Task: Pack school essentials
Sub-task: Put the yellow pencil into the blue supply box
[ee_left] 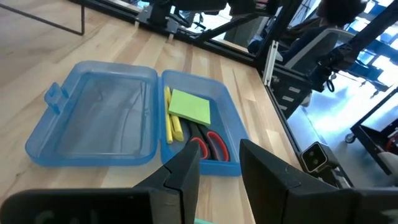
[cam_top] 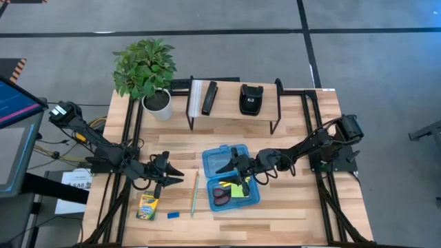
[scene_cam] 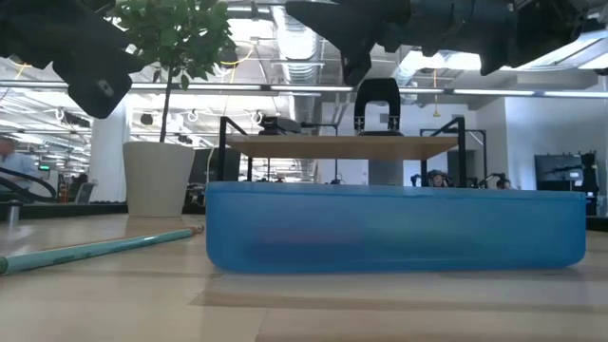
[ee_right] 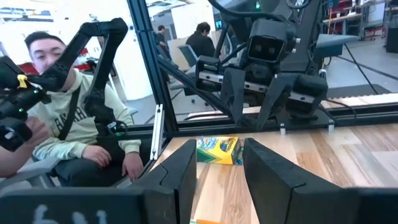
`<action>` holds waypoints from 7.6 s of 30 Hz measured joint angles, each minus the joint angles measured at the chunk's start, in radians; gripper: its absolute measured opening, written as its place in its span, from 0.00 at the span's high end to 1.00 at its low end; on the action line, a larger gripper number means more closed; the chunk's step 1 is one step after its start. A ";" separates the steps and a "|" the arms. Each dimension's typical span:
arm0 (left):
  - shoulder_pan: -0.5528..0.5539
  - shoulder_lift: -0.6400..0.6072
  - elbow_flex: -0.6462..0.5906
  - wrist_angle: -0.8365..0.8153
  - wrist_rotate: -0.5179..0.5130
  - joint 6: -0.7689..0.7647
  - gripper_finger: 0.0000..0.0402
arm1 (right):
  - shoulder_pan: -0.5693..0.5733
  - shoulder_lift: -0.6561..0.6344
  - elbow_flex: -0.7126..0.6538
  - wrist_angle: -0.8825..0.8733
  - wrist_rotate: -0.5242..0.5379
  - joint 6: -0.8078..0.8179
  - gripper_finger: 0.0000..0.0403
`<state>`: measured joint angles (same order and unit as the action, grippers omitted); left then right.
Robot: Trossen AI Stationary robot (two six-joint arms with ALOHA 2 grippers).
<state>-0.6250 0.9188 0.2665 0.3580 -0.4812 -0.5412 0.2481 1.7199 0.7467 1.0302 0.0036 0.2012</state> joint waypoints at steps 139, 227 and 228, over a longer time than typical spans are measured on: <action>0.032 0.883 0.739 -0.911 0.095 -0.746 0.68 | 0.020 0.000 0.021 -0.009 0.000 0.001 0.67; 0.311 1.099 1.199 -0.629 0.424 0.099 0.85 | 0.260 -0.504 0.024 -0.618 0.366 -0.175 0.67; 0.311 1.099 1.199 -0.631 0.424 0.099 0.82 | 0.260 -0.504 0.024 -0.618 0.366 -0.175 0.67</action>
<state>-0.3145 2.0182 1.4651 -0.2726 -0.0570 -0.4427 0.5079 1.2163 0.7708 0.4121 0.3694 0.0257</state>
